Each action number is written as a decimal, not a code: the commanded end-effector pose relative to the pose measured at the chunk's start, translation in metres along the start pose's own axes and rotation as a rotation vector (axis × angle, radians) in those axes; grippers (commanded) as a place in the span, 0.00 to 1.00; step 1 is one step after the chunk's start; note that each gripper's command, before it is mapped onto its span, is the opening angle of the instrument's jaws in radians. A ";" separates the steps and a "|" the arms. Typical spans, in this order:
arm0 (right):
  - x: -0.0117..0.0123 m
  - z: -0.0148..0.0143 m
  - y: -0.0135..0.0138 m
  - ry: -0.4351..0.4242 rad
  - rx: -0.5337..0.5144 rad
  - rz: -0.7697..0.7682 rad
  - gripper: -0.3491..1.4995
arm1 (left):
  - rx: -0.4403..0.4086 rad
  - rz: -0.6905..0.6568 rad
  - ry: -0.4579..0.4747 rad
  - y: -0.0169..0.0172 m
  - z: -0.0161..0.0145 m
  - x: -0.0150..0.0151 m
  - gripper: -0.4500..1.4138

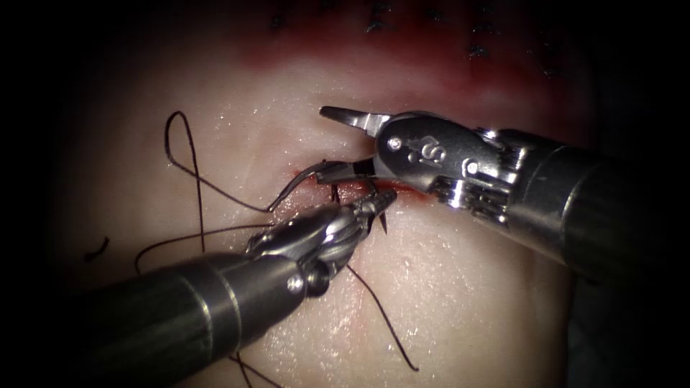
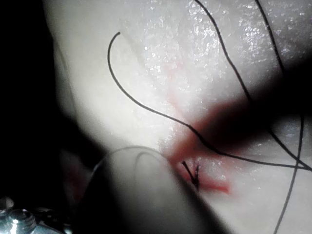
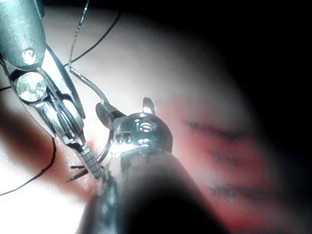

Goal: Wound Closure
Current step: Hand needle to right end-effector, then grasp needle with left hand to regrip straight on with right jaws

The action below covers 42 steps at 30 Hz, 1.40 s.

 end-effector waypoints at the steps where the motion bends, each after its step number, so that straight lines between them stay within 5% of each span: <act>1: 0.0001 0.0007 0.0003 0.001 0.001 -0.002 0.81 | -0.001 0.000 -0.002 -0.0002 0.0007 -0.0001 0.12; 8: 0.0005 0.0007 -0.0005 -0.011 0.017 -0.033 0.77 | -0.005 -0.002 -0.003 -0.0003 0.0007 -0.0002 0.13; 9: 0.0005 0.0007 -0.0006 -0.010 0.017 -0.045 0.68 | -0.005 -0.007 -0.004 -0.0003 0.0007 -0.0002 0.13; 10: 0.0004 0.0007 -0.0007 -0.012 0.022 -0.053 0.45 | -0.006 -0.007 -0.004 -0.0004 0.0007 -0.0001 0.13; 11: 0.0004 0.0006 -0.0009 -0.013 0.044 -0.082 0.09 | -0.006 -0.008 -0.004 -0.0004 0.0007 -0.0001 0.13; 12: 0.0004 0.0006 -0.0010 -0.004 0.078 -0.102 0.00 | -0.006 -0.007 -0.004 -0.0004 0.0006 -0.0001 0.15; 16: 0.0005 0.0006 -0.0010 0.005 0.072 -0.125 0.00 | -0.004 -0.008 -0.009 -0.0005 0.0005 -0.0001 0.32; 23: 0.0005 0.0004 -0.0012 0.007 0.073 -0.126 0.00 | 0.022 -0.015 -0.055 -0.0005 0.0003 -0.0001 0.44; 31: -0.0003 -0.0008 -0.0003 0.040 0.029 -0.122 0.00 | 0.161 -0.414 -0.193 -0.0010 -0.0001 0.0003 0.59; 36: -0.0009 -0.0019 0.0003 0.064 -0.020 -0.099 0.00 | 0.212 -0.627 -0.181 -0.0014 -0.0005 0.0004 0.65; 42: -0.0020 -0.0038 0.0019 0.118 -0.094 -0.023 0.00 | 0.234 -0.729 -0.163 -0.0013 -0.0015 0.0006 0.64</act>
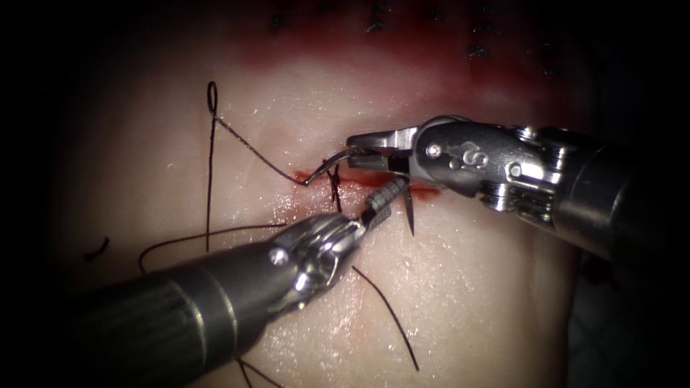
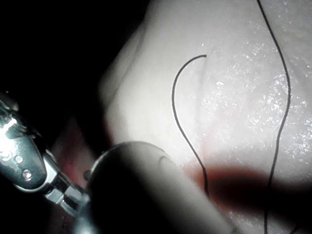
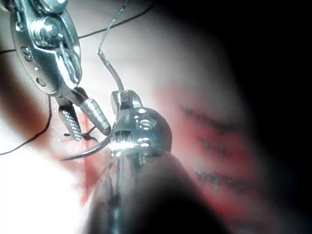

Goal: Wound Closure
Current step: Grasp needle with left hand to regrip straight on with right jaws

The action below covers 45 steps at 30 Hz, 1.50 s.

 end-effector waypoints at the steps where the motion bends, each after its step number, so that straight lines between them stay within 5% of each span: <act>1: -0.0008 -0.0003 0.0012 0.018 -0.028 0.024 0.00 | 0.002 -0.034 0.005 0.0000 0.0005 0.0000 0.63; 8: -0.0025 -0.0031 0.0029 0.076 -0.084 0.138 0.00 | -0.001 -0.353 0.044 -0.0003 -0.0020 -0.0013 0.44; 28: -0.0042 -0.0052 0.0016 0.330 -0.084 0.374 0.00 | -0.356 -1.572 0.431 -0.0030 -0.0001 -0.0054 0.51; 45: -0.0043 -0.0041 -0.0002 0.474 -0.092 0.404 0.00 | -0.740 -1.958 0.539 -0.0015 0.0012 -0.0066 0.58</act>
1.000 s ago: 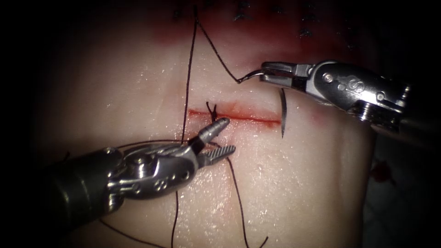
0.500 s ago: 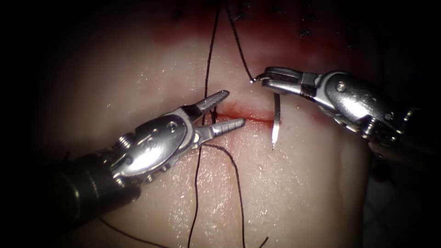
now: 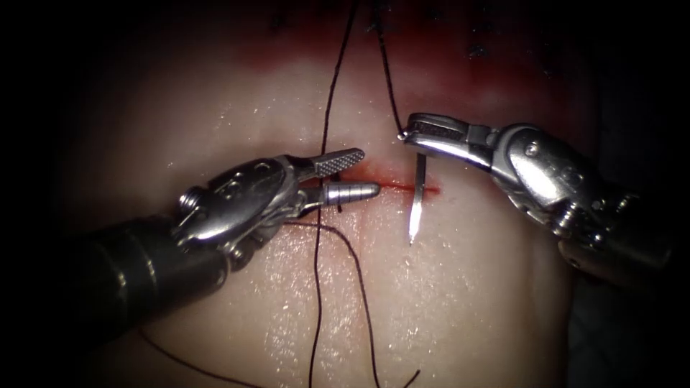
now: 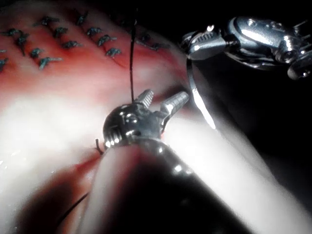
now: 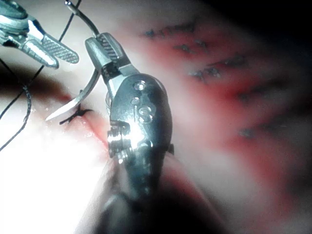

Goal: Wound Closure
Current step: Grasp needle with left hand to regrip straight on with right jaws

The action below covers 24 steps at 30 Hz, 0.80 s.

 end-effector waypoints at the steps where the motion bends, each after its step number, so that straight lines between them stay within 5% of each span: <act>1: -0.0008 0.0011 0.0000 0.003 0.001 -0.004 0.00 | -0.010 -0.004 -0.006 -0.0005 0.0008 -0.0001 0.59; 24: -0.0014 0.0044 -0.0014 0.062 0.026 0.000 0.00 | -0.043 -0.048 -0.030 -0.0006 0.0024 -0.0009 0.60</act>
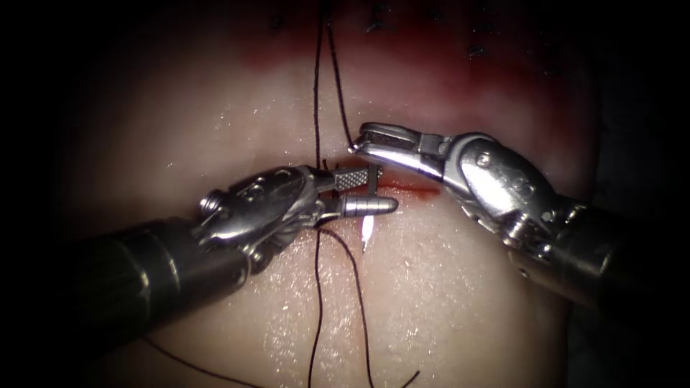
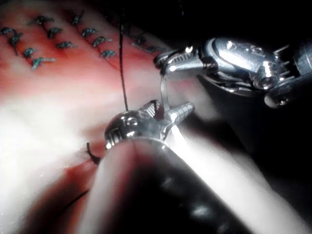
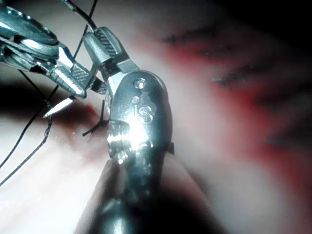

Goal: Wound Closure
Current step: Grasp needle with left hand to regrip straight on with right jaws

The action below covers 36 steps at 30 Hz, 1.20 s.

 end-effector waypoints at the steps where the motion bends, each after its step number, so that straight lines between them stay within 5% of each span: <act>1: -0.0004 0.0007 0.0001 0.005 0.002 0.000 0.00 | -0.013 -0.008 0.000 -0.0004 0.0007 0.0001 0.60; 3: -0.0005 0.0006 0.0002 0.006 0.004 0.000 0.00 | -0.063 -0.047 -0.007 -0.0003 0.0007 -0.0002 0.49; 6: -0.0005 0.0006 0.0002 0.007 0.006 0.000 0.00 | -0.158 -0.065 -0.023 0.0001 0.0005 -0.0008 0.06; 13: -0.0004 0.0005 0.0003 0.020 0.027 0.035 0.00 | -0.182 -0.093 -0.032 0.0000 -0.0002 -0.0006 0.05; 16: -0.0003 0.0004 0.0003 0.005 0.011 0.072 0.47 | -0.126 -0.100 -0.022 -0.0002 -0.0002 -0.0003 0.05; 17: 0.0000 0.0003 0.0004 -0.031 -0.021 0.080 0.73 | -0.080 -0.101 -0.026 -0.0003 -0.0002 -0.0002 0.05; 18: 0.0000 0.0003 0.0004 -0.031 -0.021 0.080 0.73 | -0.080 -0.101 -0.026 -0.0003 -0.0002 -0.0002 0.05; 19: 0.0001 0.0003 0.0006 -0.060 -0.046 0.082 0.85 | -0.058 -0.101 -0.029 -0.0004 -0.0003 -0.0001 0.05; 26: 0.0012 0.0003 0.0004 -0.140 -0.031 0.085 0.91 | 0.056 -0.072 -0.051 -0.0006 -0.0003 0.0000 0.05; 36: 0.0015 0.0009 -0.0010 -0.174 -0.007 -0.056 0.85 | 0.018 -0.059 -0.057 -0.0007 -0.0002 -0.0004 0.05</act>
